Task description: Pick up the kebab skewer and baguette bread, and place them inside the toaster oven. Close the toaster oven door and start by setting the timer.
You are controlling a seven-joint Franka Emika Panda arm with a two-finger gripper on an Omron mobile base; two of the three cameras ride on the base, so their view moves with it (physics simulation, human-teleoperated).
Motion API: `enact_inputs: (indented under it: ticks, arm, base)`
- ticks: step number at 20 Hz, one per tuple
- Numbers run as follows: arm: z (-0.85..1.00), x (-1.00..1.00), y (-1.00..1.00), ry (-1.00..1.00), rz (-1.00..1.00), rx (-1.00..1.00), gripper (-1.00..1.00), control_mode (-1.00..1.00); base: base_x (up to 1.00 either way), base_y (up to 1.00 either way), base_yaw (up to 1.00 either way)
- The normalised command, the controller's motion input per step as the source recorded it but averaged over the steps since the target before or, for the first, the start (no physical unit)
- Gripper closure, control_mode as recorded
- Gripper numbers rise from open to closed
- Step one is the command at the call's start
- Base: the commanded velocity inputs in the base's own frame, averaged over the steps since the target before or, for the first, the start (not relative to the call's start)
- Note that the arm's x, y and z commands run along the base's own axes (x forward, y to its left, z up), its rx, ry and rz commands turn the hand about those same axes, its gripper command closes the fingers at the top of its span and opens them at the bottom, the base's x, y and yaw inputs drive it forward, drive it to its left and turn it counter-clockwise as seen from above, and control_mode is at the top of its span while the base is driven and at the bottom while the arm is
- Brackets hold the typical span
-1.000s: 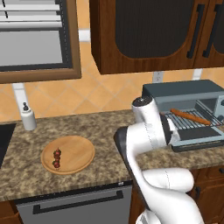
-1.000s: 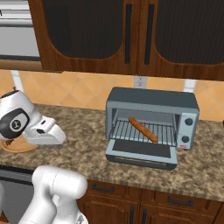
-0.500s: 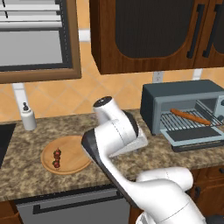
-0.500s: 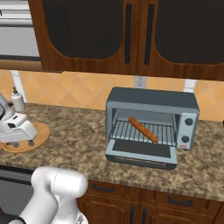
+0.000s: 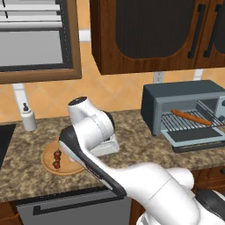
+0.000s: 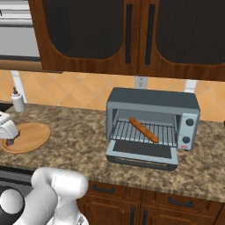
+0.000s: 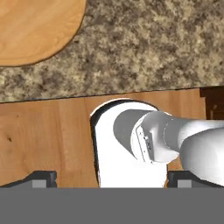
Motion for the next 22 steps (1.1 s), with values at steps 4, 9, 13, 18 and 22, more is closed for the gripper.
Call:
enact_inputs:
  ticks: [4,9,13,18,22]
  arm:
    - [-0.34,0.87,0.97,0.01,0.00,0.07,-1.00,-1.00]
    - [-0.55,0.56,0.77,0.00,0.00,0.11,-1.00,-1.00]
    - [-0.54,0.69,0.31,0.00,0.00,0.14,-1.00,-1.00]
    - [-0.50,0.60,0.36,0.01,0.00,0.08,-1.00,-1.00]
    - [-0.57,0.27,0.46,0.01,0.00,0.03,-1.00,-1.00]
  base:
    - [0.00,0.00,0.00]
    - [0.00,0.00,0.00]
    - [0.00,0.00,0.00]
    - [0.00,0.00,0.00]
    - [0.00,0.00,0.00]
